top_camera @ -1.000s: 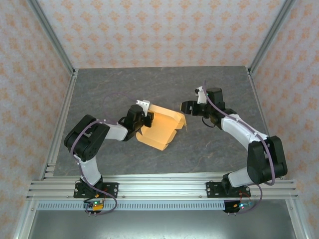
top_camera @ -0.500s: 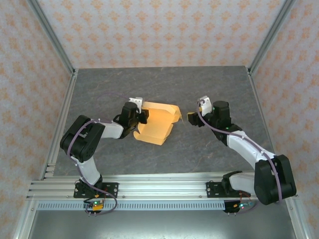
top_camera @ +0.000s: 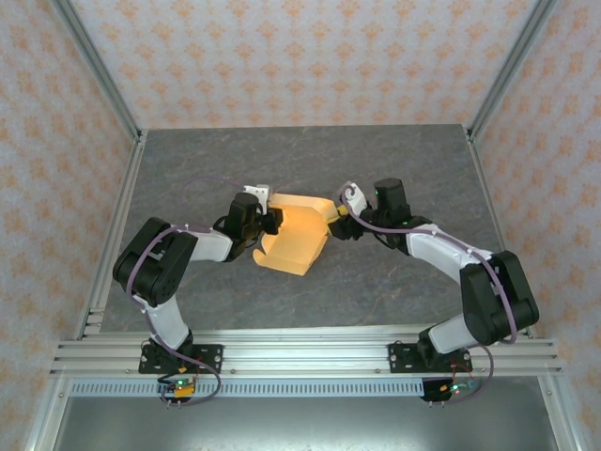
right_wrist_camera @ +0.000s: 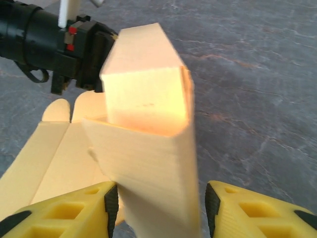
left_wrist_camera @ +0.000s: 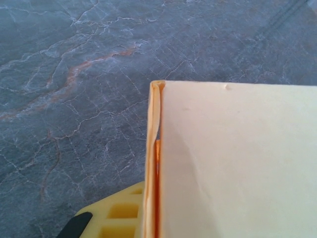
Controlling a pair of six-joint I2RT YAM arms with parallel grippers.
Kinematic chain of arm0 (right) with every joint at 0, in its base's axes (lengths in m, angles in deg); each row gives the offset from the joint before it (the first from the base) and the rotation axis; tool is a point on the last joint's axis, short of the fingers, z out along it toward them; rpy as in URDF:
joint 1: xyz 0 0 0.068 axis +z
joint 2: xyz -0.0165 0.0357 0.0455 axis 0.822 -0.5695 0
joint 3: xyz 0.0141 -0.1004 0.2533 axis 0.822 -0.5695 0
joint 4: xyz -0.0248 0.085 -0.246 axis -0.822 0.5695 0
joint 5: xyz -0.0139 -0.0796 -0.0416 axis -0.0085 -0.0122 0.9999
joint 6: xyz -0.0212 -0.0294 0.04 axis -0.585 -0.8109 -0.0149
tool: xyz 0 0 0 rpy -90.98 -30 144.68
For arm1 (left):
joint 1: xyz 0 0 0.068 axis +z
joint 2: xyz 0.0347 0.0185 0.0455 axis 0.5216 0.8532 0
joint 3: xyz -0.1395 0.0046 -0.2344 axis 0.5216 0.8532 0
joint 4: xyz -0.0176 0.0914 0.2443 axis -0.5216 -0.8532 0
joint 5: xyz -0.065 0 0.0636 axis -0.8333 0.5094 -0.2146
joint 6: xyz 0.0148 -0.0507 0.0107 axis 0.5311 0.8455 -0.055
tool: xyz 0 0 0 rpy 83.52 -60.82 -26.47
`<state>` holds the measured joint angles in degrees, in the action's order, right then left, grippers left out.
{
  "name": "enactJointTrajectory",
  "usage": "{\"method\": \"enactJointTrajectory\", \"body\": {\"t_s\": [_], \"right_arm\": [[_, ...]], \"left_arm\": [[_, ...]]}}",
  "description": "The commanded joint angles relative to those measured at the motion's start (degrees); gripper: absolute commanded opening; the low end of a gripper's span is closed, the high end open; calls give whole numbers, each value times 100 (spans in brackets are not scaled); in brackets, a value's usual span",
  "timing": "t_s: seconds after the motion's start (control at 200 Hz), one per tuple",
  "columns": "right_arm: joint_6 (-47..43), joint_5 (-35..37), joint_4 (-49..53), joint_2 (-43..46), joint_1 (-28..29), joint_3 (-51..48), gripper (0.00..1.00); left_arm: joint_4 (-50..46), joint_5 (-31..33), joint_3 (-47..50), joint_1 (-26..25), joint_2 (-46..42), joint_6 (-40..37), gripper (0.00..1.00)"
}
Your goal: Fold the paper box
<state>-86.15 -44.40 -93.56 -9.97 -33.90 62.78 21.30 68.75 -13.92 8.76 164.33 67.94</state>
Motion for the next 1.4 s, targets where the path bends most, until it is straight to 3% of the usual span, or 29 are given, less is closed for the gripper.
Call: {"method": "enactJointTrajectory", "body": {"t_s": [0.0, 0.08, 0.165, 0.4, 0.475, 0.561, 0.916, 1.071, 1.336, 1.396], "right_arm": [[87, -45, -377, -109, 129, 87, 50], [90, 332, -610, -211, 300, 21, 47], [337, 717, -1169, -273, 417, -119, 37], [427, 345, -1294, -358, 448, -56, 33], [322, -126, -964, -402, 446, 78, 40], [-200, -668, 200, -519, 444, 506, 44], [-1148, -827, 1628, -293, 432, 646, 55], [-1257, -965, 1869, -233, 341, 706, 64], [-953, -722, 1432, 392, 19, 348, 68], [-943, -589, 1494, 616, -75, 268, 70]], "left_arm": [[71, -103, -86, -15, -230, 307, 0], [109, -204, -84, -43, -219, 343, 0], [14, -204, -121, -59, -213, 329, 0], [39, -193, -101, -78, -156, 348, 0], [8, -222, -119, -79, -184, 317, 0], [-20, -199, -108, -78, -163, 262, 0], [-36, -115, -219, -78, -72, 217, 0], [-120, -81, -251, -84, -98, 147, 0], [-118, -28, -232, -73, -159, 40, 0], [22, -254, -194, -68, -176, -52, 0]]}}
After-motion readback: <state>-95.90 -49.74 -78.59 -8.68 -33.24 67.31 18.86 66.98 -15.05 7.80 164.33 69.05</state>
